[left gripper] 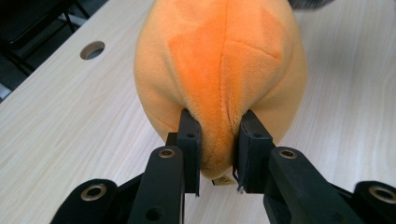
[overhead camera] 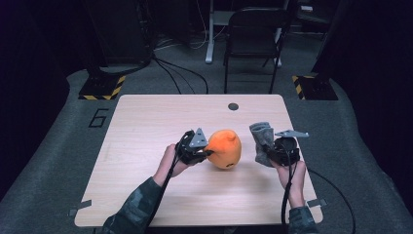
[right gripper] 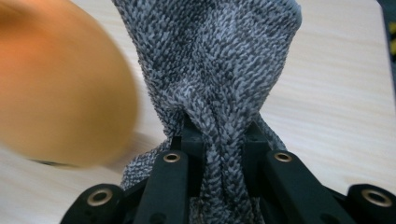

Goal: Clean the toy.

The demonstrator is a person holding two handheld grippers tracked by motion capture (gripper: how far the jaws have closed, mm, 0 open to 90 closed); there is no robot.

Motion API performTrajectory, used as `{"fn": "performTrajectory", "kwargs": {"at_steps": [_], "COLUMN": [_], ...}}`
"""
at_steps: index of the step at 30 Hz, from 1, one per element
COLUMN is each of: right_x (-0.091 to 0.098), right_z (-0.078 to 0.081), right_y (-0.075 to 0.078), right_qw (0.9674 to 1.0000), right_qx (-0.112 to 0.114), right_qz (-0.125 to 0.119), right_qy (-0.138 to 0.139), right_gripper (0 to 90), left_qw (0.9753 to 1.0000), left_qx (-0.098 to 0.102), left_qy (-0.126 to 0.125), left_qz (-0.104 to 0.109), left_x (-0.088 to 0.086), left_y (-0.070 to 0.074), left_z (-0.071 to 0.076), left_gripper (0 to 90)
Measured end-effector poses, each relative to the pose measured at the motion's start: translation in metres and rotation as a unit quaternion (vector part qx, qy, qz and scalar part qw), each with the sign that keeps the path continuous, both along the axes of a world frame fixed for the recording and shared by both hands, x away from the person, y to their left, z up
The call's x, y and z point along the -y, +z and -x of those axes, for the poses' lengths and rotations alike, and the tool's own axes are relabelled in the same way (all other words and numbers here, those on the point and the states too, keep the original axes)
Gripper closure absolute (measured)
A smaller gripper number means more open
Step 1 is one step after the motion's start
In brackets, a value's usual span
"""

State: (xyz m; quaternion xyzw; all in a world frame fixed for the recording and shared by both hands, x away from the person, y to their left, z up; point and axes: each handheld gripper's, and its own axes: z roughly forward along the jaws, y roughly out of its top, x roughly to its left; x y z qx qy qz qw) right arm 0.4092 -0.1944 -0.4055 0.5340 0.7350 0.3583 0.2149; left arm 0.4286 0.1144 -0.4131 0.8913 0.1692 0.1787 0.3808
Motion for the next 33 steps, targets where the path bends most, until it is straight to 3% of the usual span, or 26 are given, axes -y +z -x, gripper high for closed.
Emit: {"fn": "performTrajectory", "kwargs": {"at_steps": [3,5,9,11,13,15,18,22,27,29,30,33], "right_x": [-0.019,-0.035,-0.062,-0.077,-0.086,-0.093,-0.091,-0.081,-0.067,-0.063,-0.059,-0.047], "right_z": [0.009,0.019,0.029,0.028,0.024,0.016,0.011,0.008,0.003,0.003,0.003,0.007], "right_y": [0.018,0.034,0.046,0.041,0.031,0.014,0.003,0.001,-0.004,-0.002,-0.002,0.010], "right_qw": [0.9995,0.9987,0.9964,0.9952,0.9950,0.9961,0.9966,0.9977,0.9978,0.9956,0.9954,0.9991], "right_qx": [0.020,0.038,0.049,0.039,0.025,0.006,0.007,0.008,0.014,0.020,0.026,0.027], "right_qz": [-0.001,0.002,-0.007,-0.022,-0.007,0.007,0.031,0.039,0.059,0.092,0.092,0.032], "right_qy": [0.024,0.033,0.068,0.087,0.097,0.088,0.076,0.055,0.026,0.003,-0.004,0.005], "right_gripper": [77.1,77.2,77.1,76.9,76.7,76.9,77.3,77.4,77.3,77.3,77.2,77.1], "left_qw": [0.9999,0.9997,0.9986,0.9985,0.9984,0.9979,0.9984,0.9990,0.9982,0.9979,0.9978,0.9974], "left_qx": [-0.002,0.007,0.025,0.031,0.035,0.042,0.040,0.032,0.041,0.043,0.042,0.044], "left_qy": [-0.006,-0.007,-0.015,-0.020,-0.024,-0.033,-0.035,-0.033,-0.039,-0.041,-0.039,-0.042], "left_qz": [-0.010,-0.024,-0.044,-0.040,-0.037,-0.035,-0.021,-0.002,0.017,0.026,0.032,0.039], "left_x": [0.006,0.010,0.021,0.023,0.023,0.024,0.025,0.024,0.024,0.024,0.023,0.022], "left_y": [-0.006,-0.008,-0.015,-0.017,-0.018,-0.020,-0.026,-0.027,-0.030,-0.031,-0.031,-0.031], "left_z": [-0.001,0.000,0.001,0.001,0.002,0.002,0.000,-0.001,-0.001,-0.001,-0.001,-0.001], "left_gripper": [74.0,73.7,73.5,73.6,73.7,73.7,74.0,74.1,74.1,74.1,74.0,74.0]}}
